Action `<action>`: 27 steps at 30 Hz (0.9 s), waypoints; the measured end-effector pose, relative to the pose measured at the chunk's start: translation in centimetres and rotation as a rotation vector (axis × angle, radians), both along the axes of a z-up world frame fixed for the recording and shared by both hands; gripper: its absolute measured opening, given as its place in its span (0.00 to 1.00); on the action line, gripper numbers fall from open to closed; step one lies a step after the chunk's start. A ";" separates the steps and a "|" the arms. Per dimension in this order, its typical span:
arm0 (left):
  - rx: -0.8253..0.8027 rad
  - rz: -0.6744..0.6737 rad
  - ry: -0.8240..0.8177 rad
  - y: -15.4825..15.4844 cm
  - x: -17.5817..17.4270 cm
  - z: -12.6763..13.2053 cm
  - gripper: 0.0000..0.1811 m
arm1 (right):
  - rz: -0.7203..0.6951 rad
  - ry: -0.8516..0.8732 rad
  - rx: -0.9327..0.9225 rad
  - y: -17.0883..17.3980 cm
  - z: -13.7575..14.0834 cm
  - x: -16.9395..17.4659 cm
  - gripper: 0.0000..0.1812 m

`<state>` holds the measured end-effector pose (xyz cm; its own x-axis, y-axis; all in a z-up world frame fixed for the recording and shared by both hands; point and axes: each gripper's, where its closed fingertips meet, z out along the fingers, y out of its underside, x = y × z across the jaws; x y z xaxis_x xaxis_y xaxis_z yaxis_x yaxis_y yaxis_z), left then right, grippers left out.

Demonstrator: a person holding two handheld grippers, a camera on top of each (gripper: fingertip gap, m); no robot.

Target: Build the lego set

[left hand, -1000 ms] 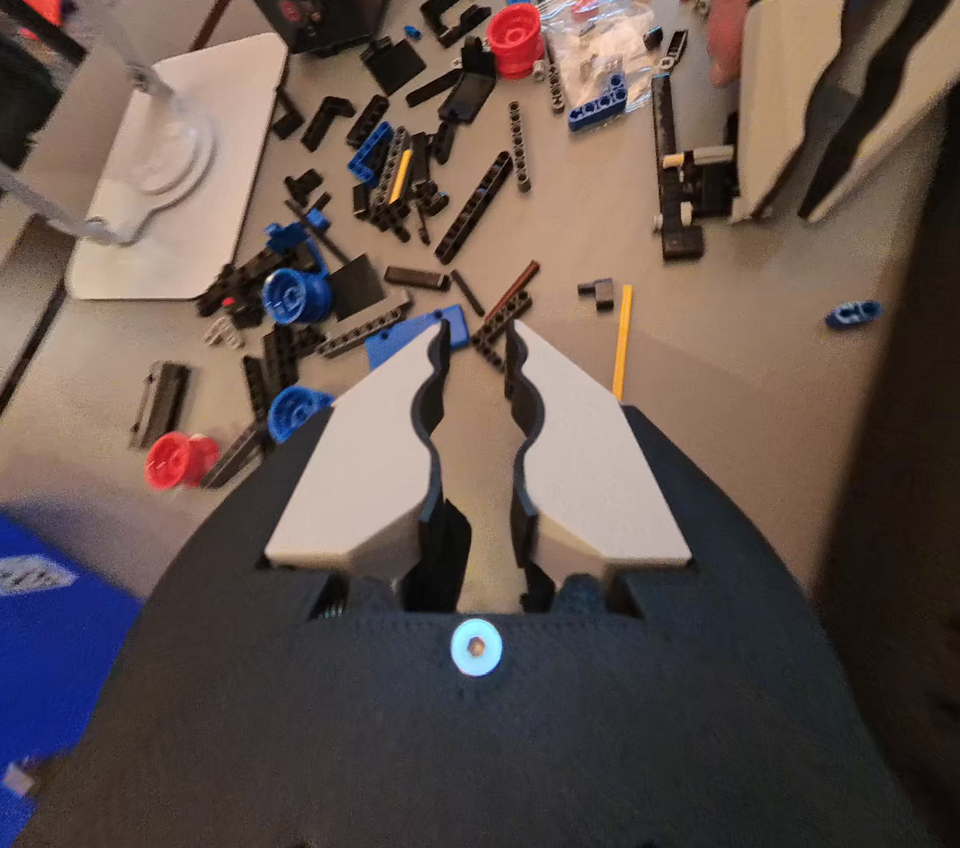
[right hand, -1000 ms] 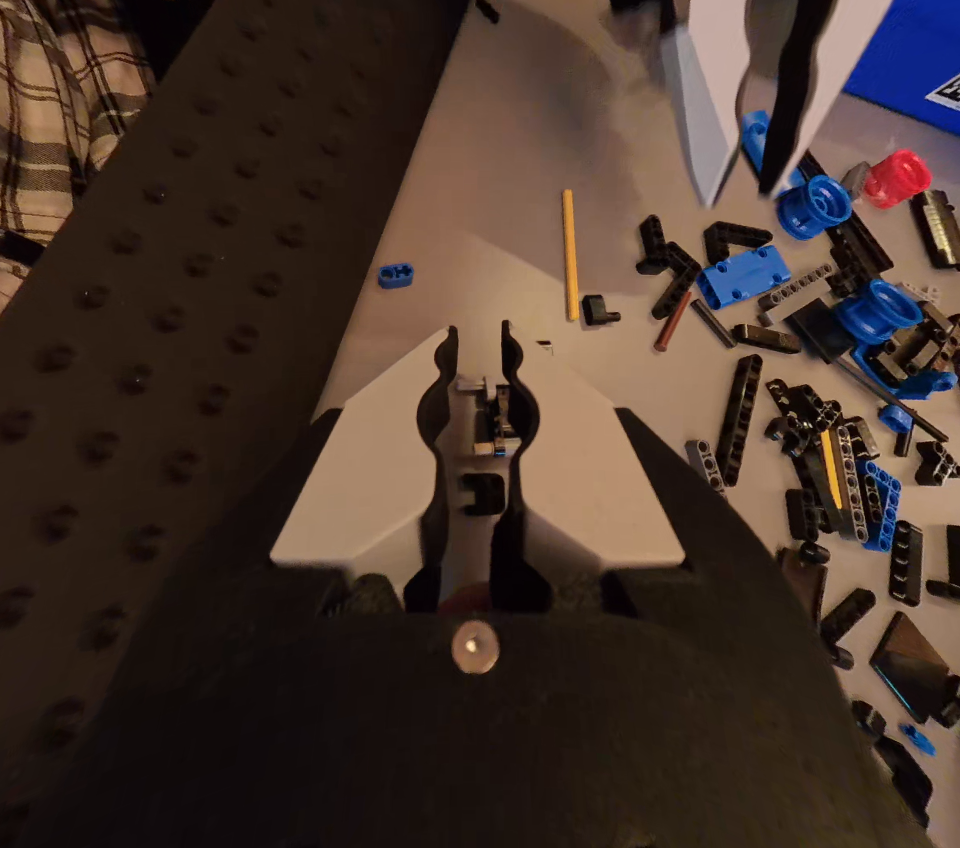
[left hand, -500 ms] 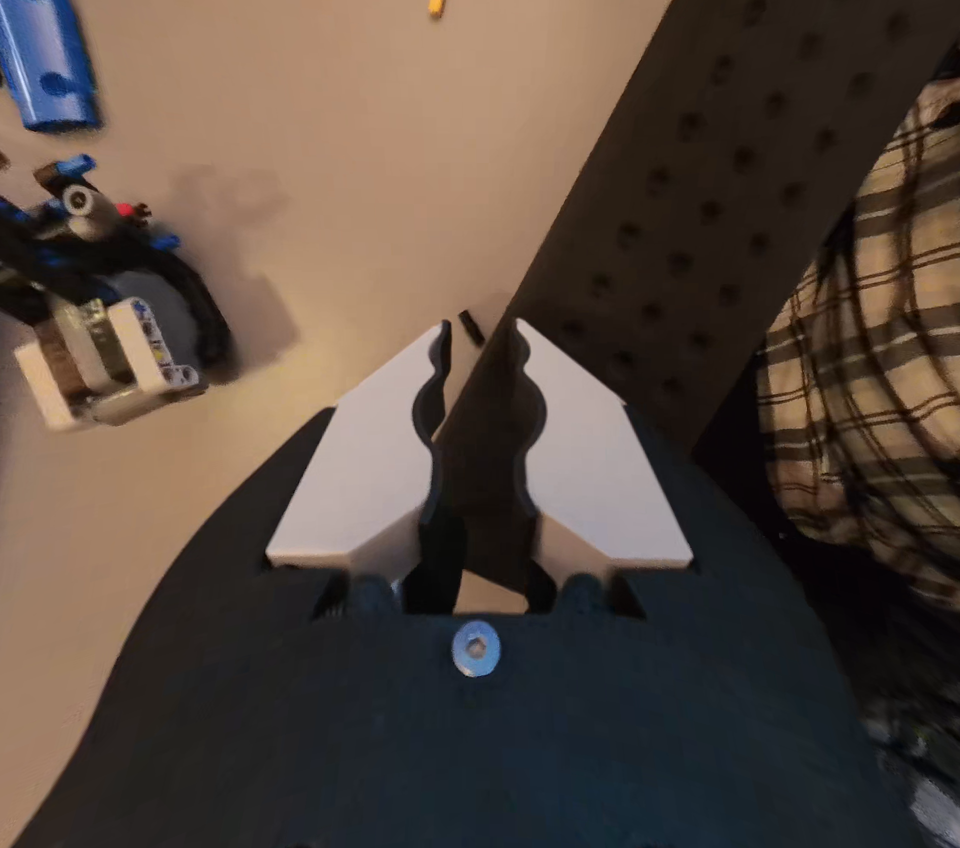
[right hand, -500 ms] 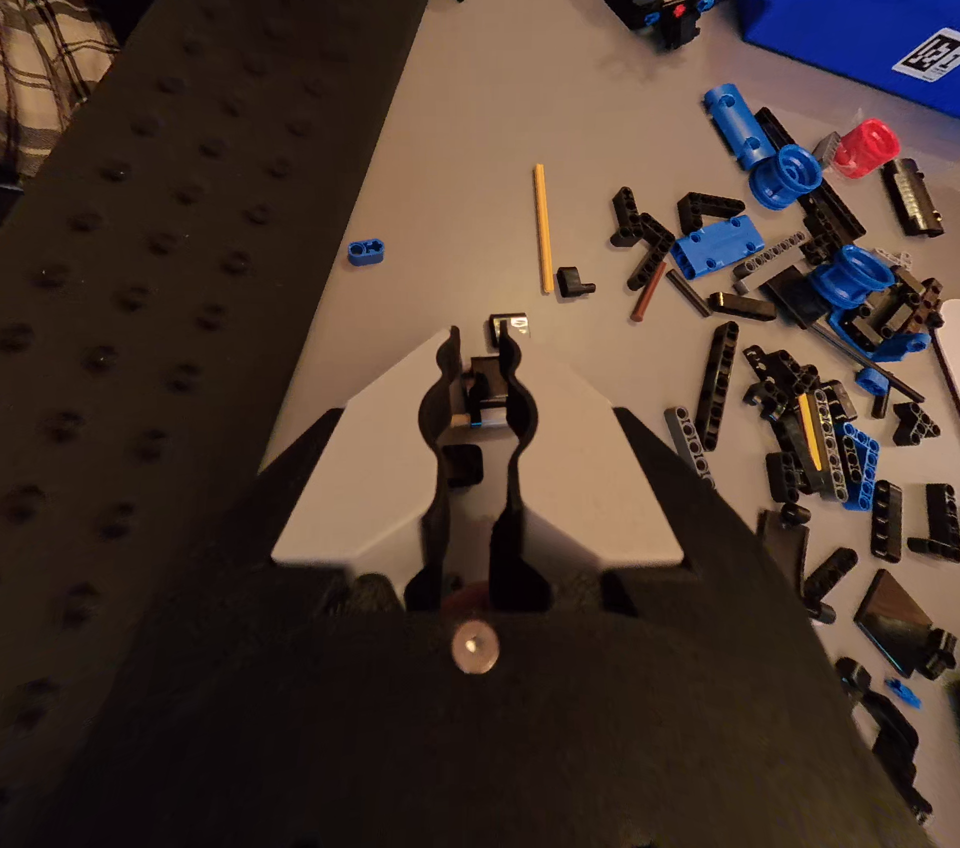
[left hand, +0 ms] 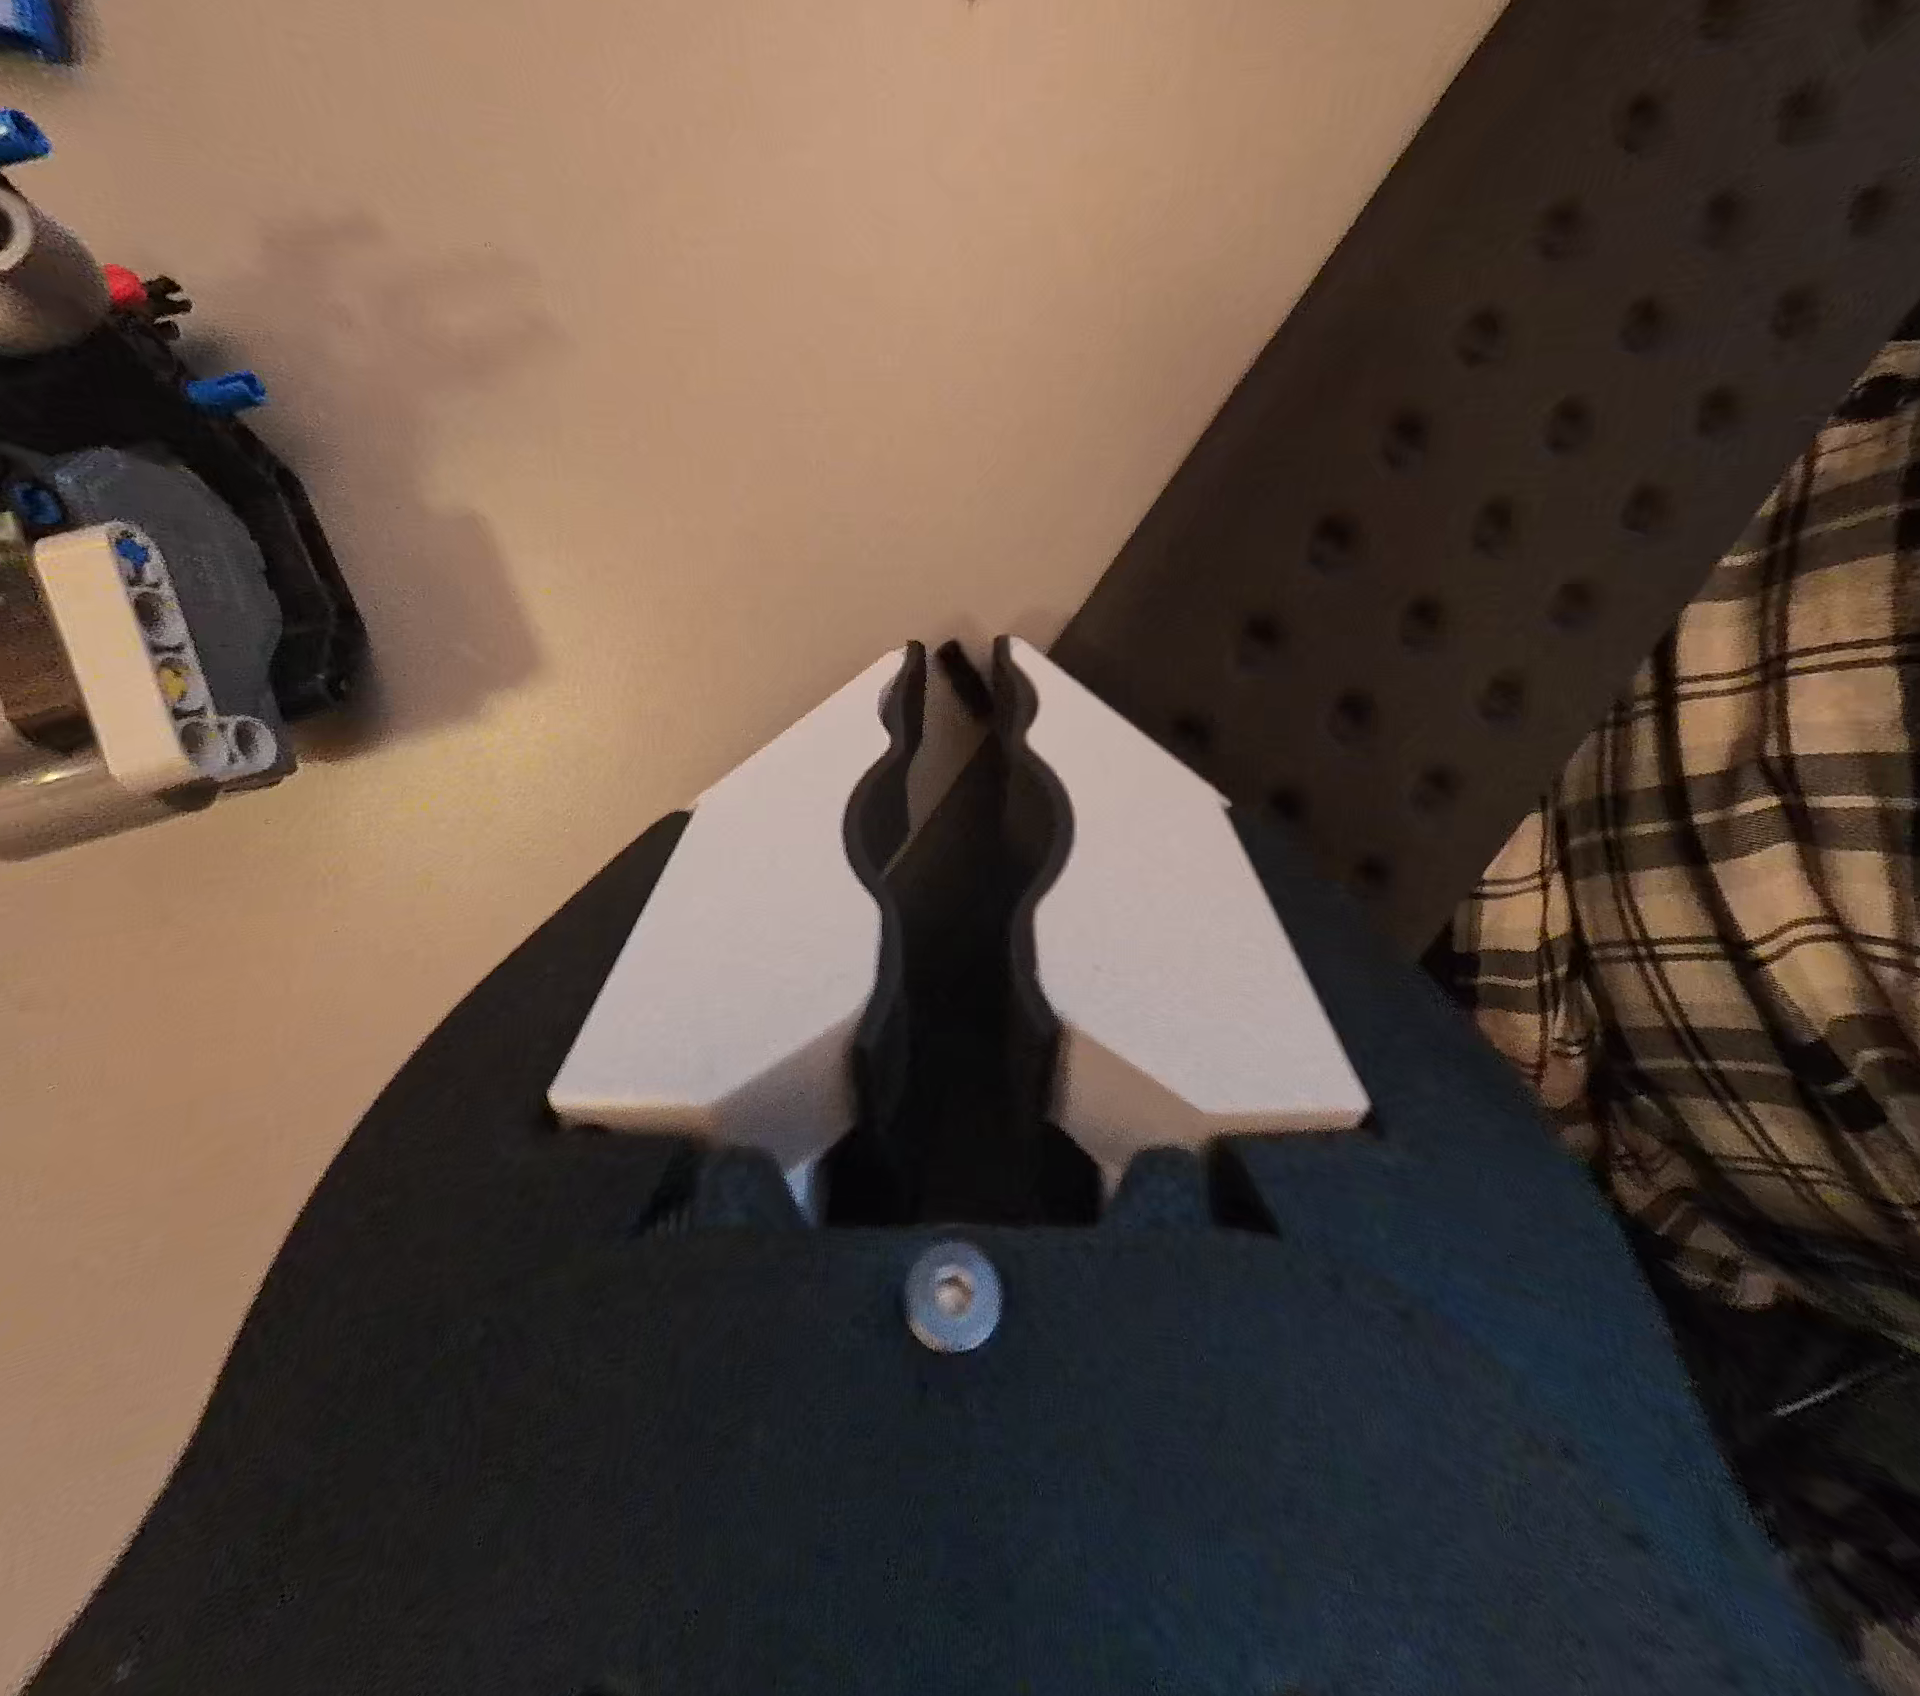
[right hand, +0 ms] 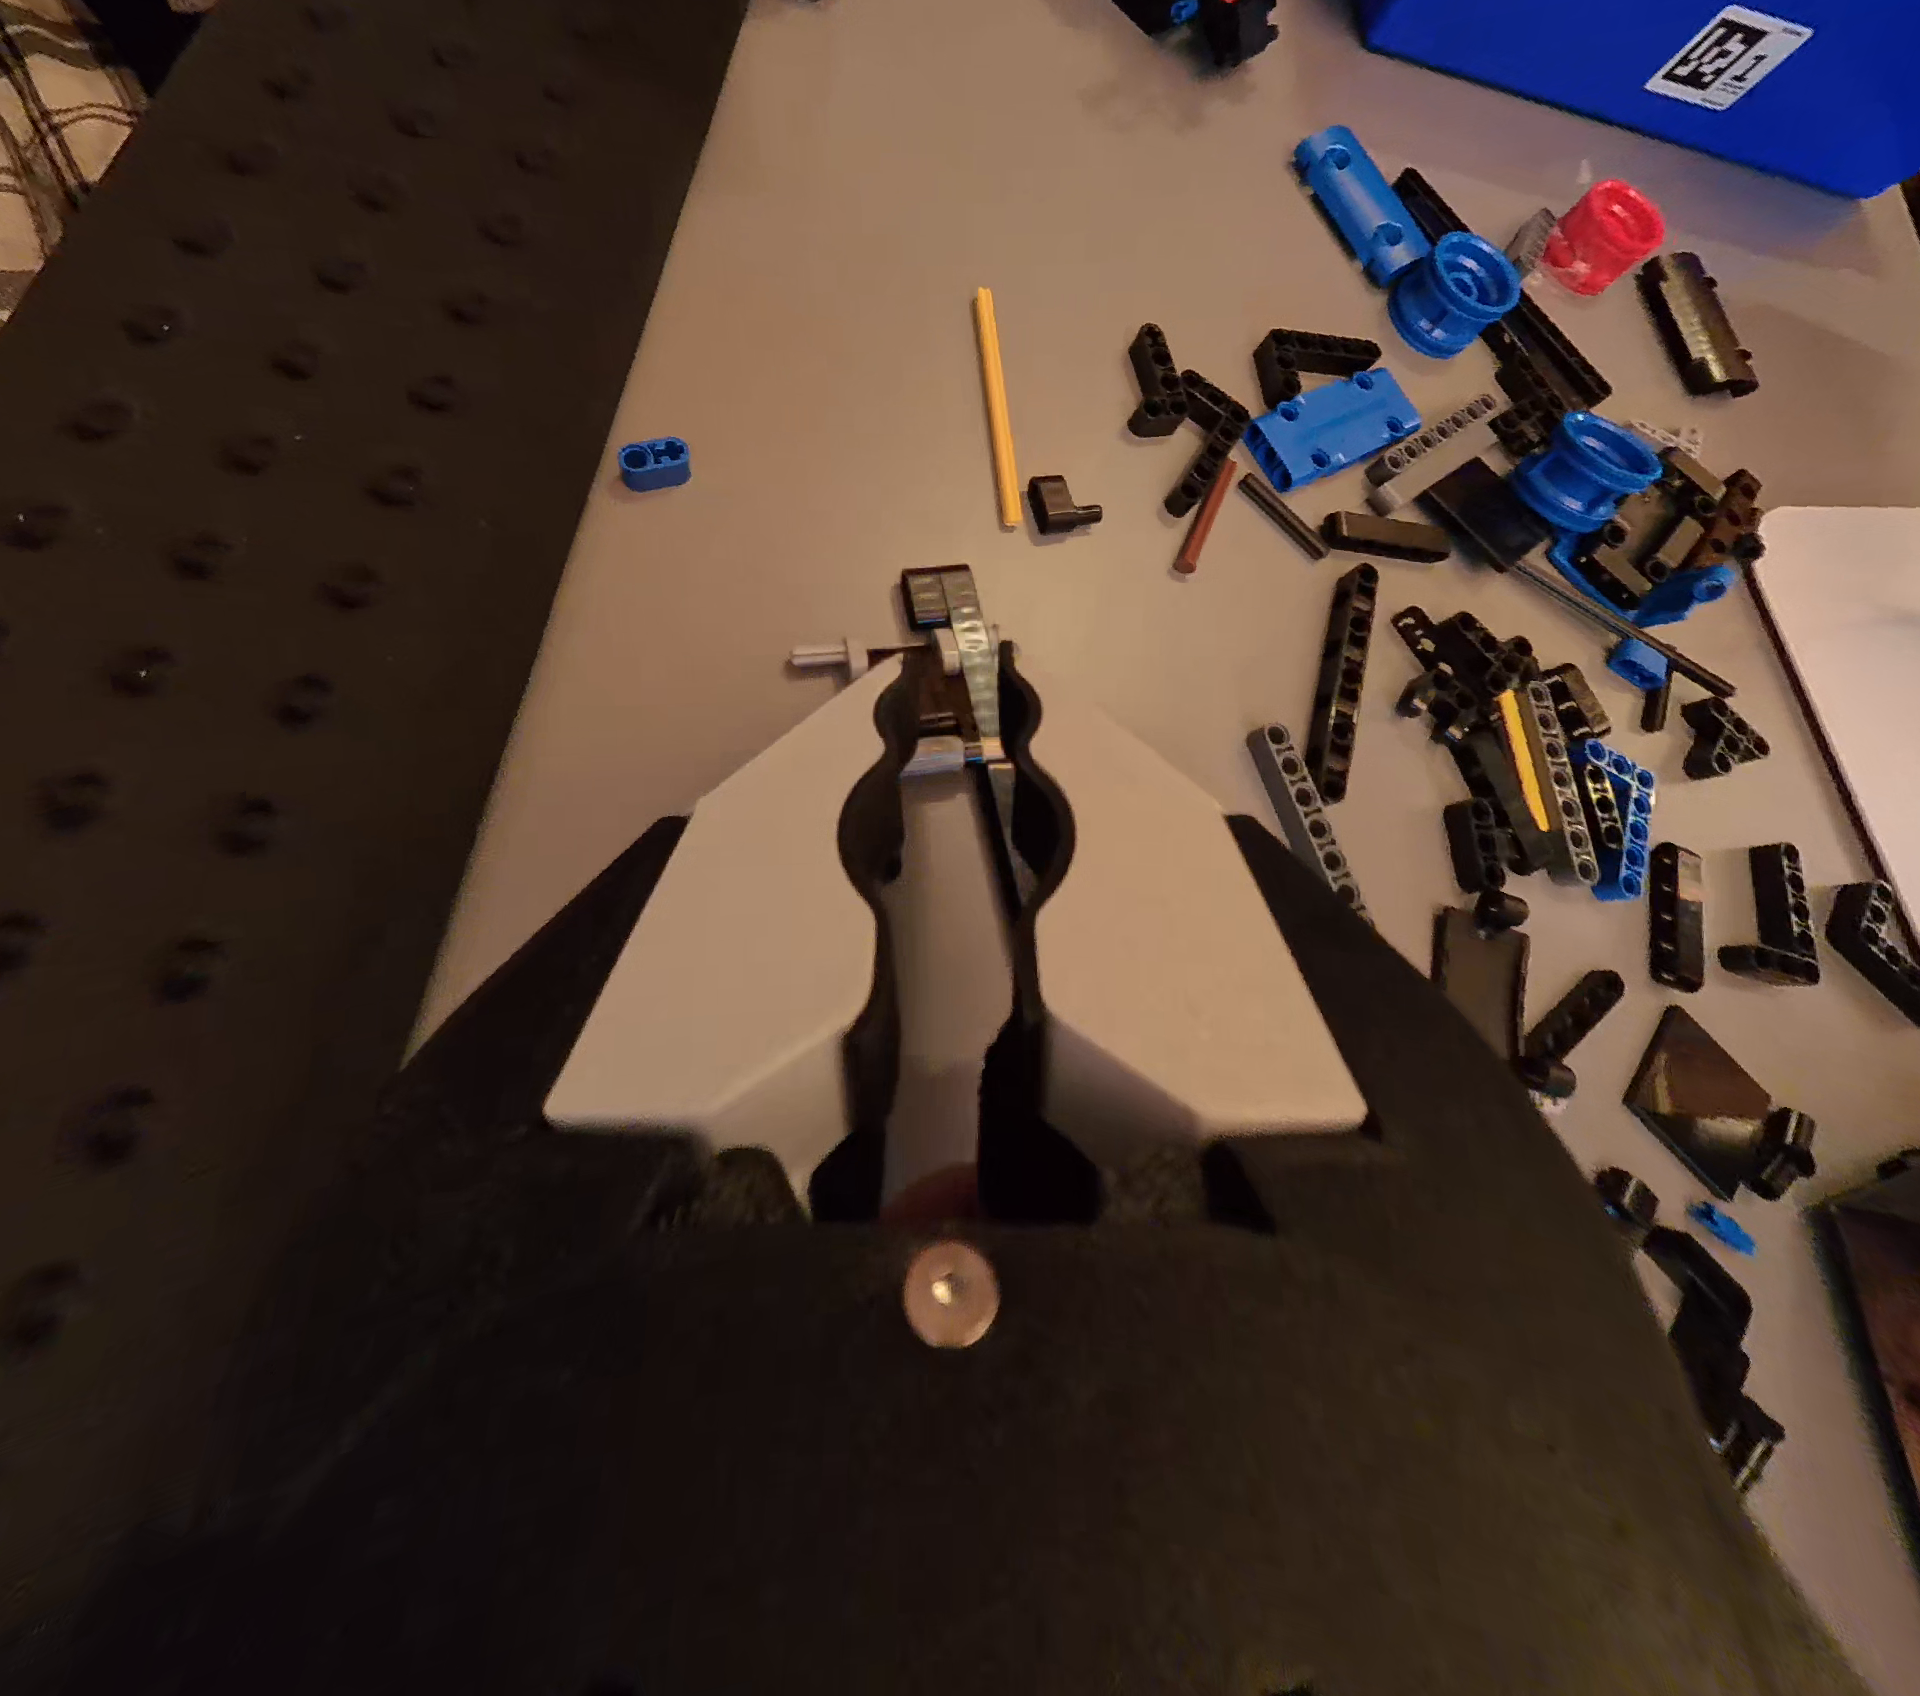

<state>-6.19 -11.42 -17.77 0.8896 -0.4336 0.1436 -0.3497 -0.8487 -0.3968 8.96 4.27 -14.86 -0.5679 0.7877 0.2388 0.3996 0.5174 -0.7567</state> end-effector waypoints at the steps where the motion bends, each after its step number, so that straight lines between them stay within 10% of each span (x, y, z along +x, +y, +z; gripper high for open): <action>1: 0.008 0.004 -0.017 0.0 0.1 0.2 0.07 | -0.003 0.001 -0.001 0.1 0.1 0.0 0.07; 17: 0.079 -0.013 0.026 1.5 1.6 -0.2 0.01 | -0.080 0.030 0.015 2.5 0.9 0.4 0.07; 27: 0.280 -0.108 0.081 10.6 5.5 1.1 0.01 | -0.109 0.042 0.016 3.3 1.1 0.4 0.07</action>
<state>-0.67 -0.81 -16.69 0.8397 -0.5393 -0.0640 -0.4720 -0.6662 -0.5774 9.39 7.61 -13.73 -0.4685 0.8400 0.2737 0.4226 0.4851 -0.7656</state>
